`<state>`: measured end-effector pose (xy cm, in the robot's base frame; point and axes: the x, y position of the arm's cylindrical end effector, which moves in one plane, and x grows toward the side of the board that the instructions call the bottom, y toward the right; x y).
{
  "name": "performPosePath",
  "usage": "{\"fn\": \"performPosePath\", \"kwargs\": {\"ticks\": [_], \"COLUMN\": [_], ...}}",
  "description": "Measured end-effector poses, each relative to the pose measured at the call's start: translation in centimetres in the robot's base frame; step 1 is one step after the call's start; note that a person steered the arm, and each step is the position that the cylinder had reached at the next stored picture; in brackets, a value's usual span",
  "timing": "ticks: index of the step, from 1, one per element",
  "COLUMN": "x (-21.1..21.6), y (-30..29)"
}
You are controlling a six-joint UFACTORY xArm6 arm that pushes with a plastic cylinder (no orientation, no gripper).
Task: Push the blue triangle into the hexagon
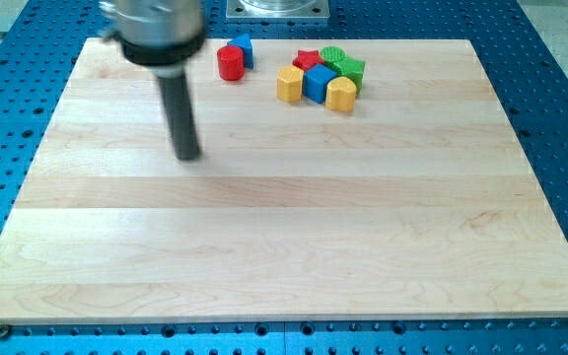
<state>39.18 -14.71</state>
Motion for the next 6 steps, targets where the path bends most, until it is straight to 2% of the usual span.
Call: {"fn": "performPosePath", "kwargs": {"ticks": [1,2,3,4,5,6], "x": [-8.6,-14.8,-18.6,-19.0,-17.4,-12.9], "y": [-2.8,-1.0,3.0,9.0,11.4,9.0]}}
